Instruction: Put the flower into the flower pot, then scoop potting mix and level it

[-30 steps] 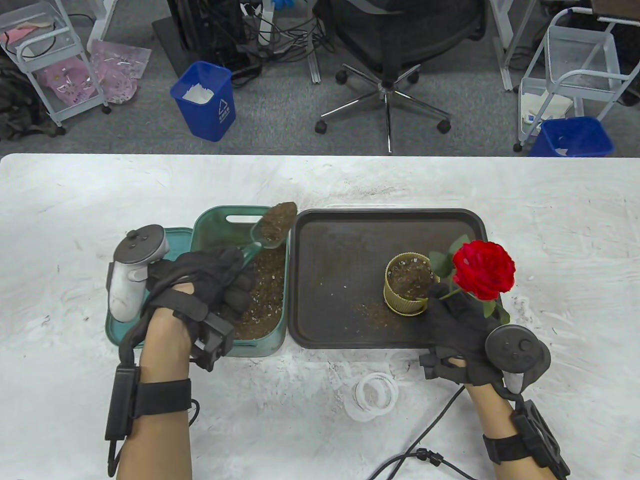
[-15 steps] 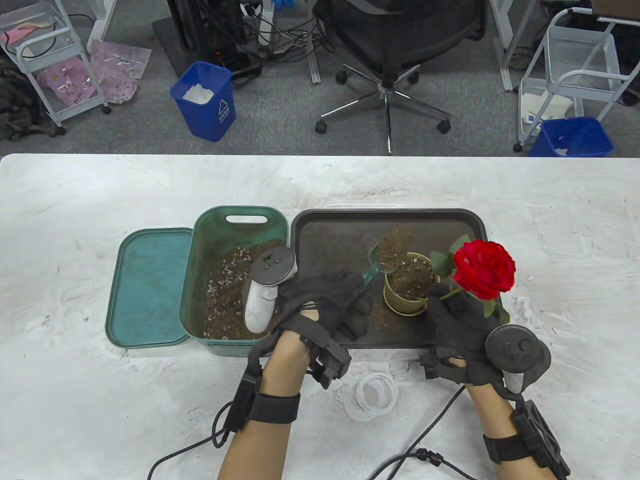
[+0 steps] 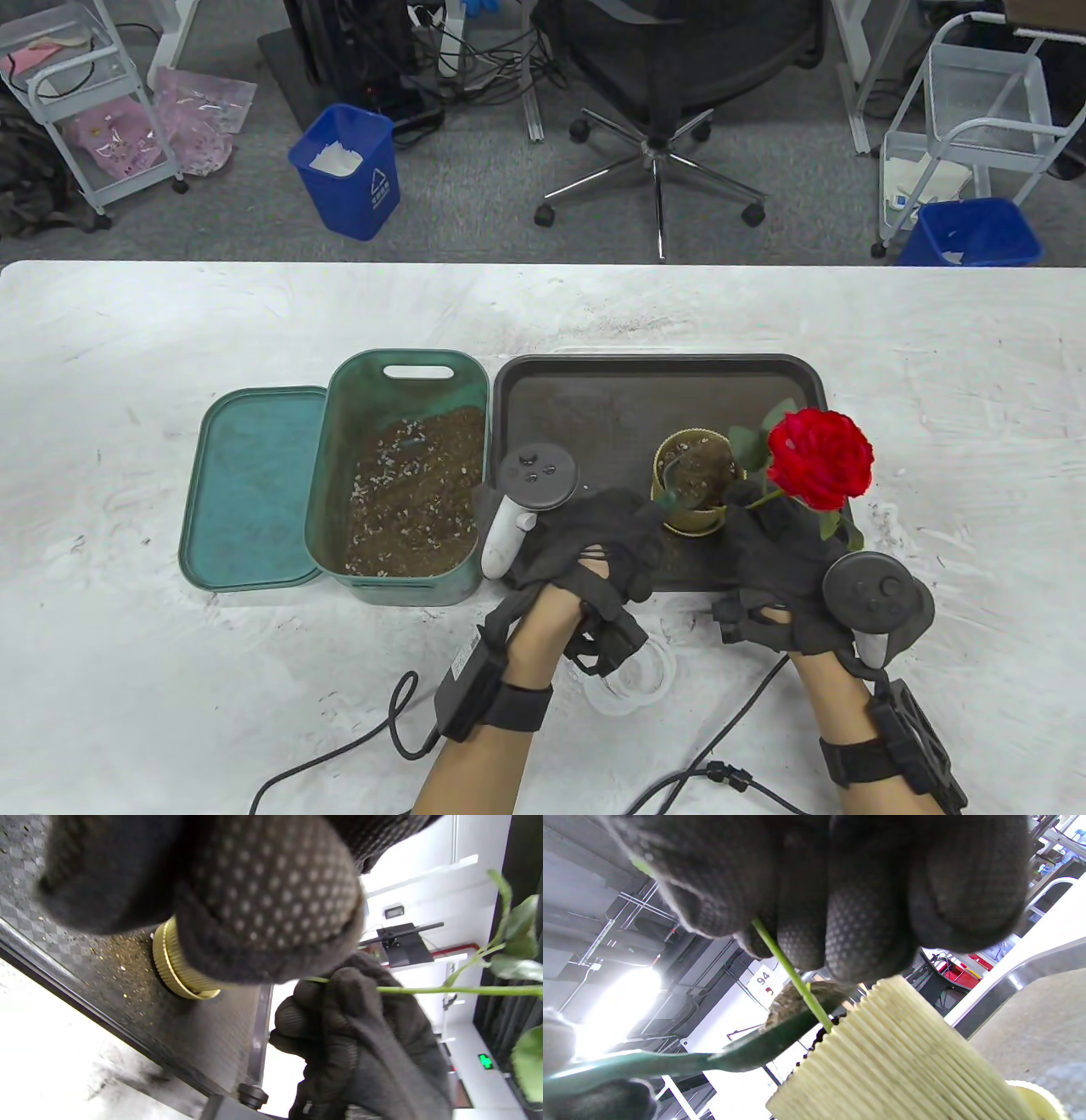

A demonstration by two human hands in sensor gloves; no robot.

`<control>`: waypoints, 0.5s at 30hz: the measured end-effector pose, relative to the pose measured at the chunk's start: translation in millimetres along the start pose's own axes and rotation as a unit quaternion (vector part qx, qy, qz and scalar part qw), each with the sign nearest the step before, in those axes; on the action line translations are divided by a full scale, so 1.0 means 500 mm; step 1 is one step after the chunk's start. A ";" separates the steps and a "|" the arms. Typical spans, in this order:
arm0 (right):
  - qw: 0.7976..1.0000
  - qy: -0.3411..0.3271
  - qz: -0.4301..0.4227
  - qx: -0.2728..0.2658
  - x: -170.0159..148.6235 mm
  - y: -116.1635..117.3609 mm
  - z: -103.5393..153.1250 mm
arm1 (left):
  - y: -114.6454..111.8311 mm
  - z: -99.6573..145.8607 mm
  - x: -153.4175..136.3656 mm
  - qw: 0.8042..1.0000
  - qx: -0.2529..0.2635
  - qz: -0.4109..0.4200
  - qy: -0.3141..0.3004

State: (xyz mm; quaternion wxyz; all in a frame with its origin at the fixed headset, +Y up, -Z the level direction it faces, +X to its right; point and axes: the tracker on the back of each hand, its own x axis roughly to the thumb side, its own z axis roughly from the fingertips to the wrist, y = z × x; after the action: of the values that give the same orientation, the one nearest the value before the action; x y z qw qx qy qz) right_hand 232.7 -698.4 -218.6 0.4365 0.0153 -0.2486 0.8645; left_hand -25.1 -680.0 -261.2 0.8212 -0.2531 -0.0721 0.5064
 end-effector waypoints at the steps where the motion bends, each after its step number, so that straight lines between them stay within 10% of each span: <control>1: 1.000 0.001 0.000 0.000 0.000 0.000 0.000 | -0.002 0.000 0.002 1.000 0.007 -0.011 0.001; 15: 1.000 0.007 -0.006 -0.002 0.000 0.000 0.000 | -0.021 0.018 0.040 0.981 0.107 -0.163 -0.024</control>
State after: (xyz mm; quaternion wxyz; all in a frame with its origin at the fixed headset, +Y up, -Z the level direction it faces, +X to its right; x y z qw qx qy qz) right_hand 232.6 -698.3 -218.6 0.4436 0.0103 -0.2472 0.8614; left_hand -10.3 -663.2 -251.0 0.9131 -0.1366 -0.0773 0.3763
